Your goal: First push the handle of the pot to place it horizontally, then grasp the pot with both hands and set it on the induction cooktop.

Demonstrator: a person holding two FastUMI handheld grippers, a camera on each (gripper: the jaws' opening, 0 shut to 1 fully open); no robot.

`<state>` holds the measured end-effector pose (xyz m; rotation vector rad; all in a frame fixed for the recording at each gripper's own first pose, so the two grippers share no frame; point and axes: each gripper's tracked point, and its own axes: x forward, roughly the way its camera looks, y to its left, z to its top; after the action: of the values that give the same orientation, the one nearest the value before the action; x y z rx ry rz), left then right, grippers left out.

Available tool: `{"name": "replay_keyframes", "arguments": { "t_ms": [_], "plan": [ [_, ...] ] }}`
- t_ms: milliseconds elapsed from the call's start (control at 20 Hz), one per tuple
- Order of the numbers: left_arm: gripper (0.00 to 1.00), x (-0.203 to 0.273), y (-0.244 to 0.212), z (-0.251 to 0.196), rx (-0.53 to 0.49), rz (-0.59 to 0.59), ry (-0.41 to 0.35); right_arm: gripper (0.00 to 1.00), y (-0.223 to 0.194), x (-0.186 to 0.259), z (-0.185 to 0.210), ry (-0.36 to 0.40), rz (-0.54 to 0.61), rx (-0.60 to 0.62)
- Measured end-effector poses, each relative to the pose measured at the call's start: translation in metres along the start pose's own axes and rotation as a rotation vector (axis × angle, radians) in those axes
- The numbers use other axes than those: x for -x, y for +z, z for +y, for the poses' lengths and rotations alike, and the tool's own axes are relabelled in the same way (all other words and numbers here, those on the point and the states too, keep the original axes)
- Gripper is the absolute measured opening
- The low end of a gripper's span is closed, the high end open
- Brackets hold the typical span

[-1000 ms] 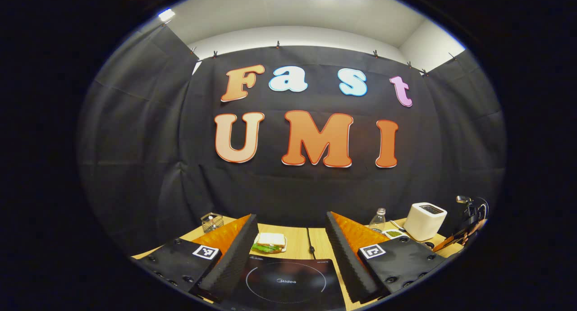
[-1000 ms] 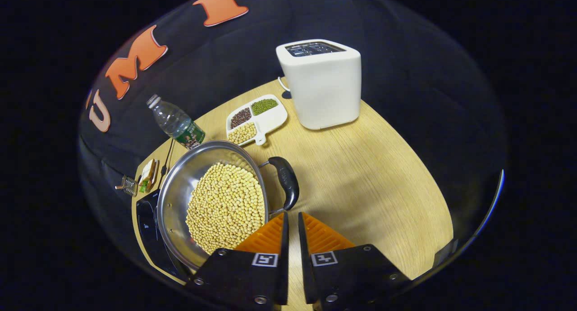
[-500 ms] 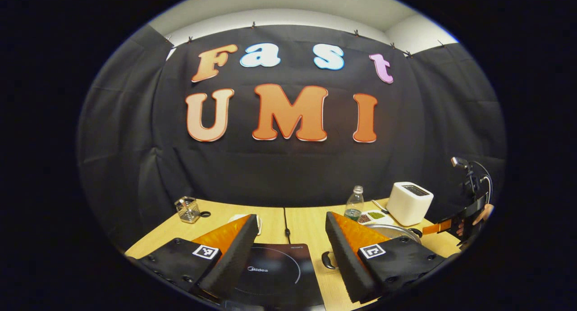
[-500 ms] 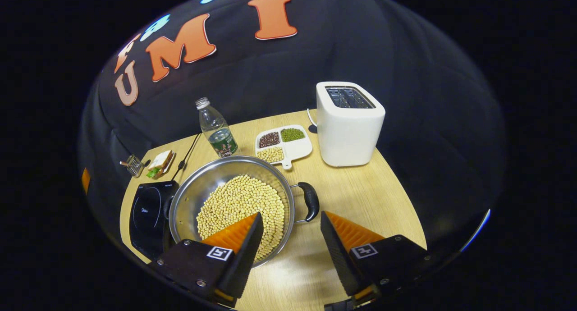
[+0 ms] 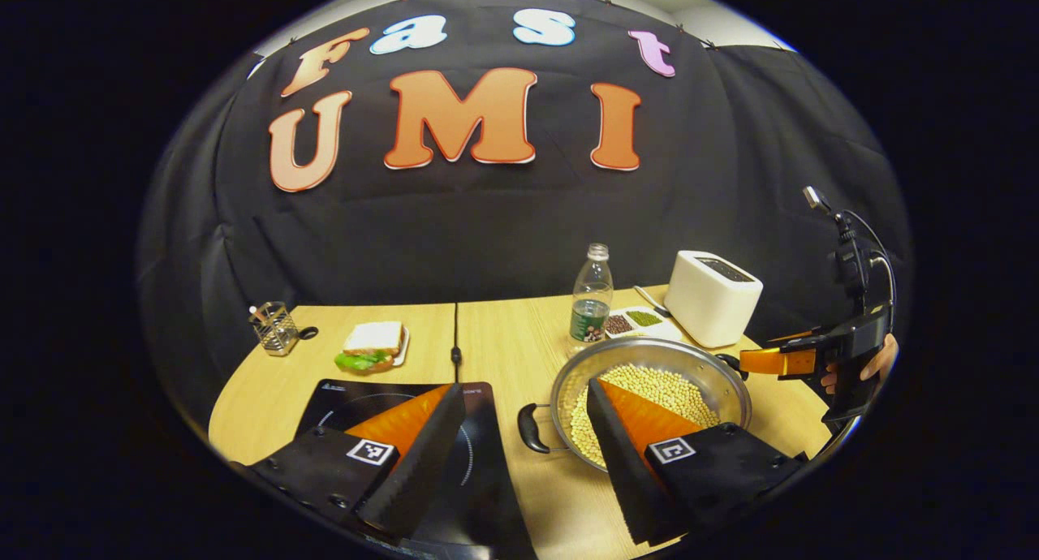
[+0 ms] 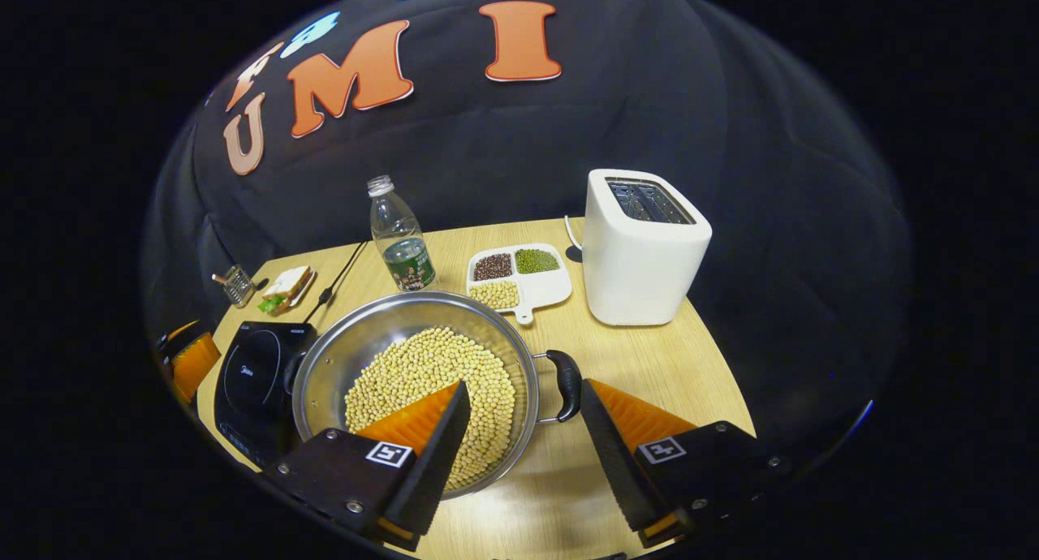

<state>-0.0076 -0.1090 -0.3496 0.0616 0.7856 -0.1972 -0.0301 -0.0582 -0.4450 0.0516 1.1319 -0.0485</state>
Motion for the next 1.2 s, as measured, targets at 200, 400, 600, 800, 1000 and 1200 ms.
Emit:
{"name": "replay_keyframes", "arguments": {
  "t_ms": [200,400,600,800,1000,1200],
  "plan": [
    [0.99,-0.025,-0.026,-0.018,0.007,0.063,-0.017,0.86,-0.007,-0.016,-0.01,-0.05,0.021,0.058],
    [0.98,-0.05,-0.051,-0.022,0.029,0.135,-0.014,0.87,-0.008,-0.027,-0.008,-0.046,0.03,0.059],
    [0.98,-0.07,-0.074,-0.021,0.041,0.196,-0.004,0.86,-0.012,-0.035,-0.012,-0.062,0.04,0.075],
    [0.95,-0.085,-0.089,-0.022,0.047,0.243,0.005,0.86,-0.015,-0.043,-0.011,-0.077,0.048,0.091],
    [0.94,-0.1,-0.091,-0.026,0.037,0.226,0.01,0.86,-0.018,-0.051,-0.014,-0.095,0.065,0.088],
    [0.93,-0.112,-0.09,-0.029,0.012,0.218,-0.009,0.85,-0.025,-0.057,-0.019,-0.125,0.097,0.099]
  ]
}}
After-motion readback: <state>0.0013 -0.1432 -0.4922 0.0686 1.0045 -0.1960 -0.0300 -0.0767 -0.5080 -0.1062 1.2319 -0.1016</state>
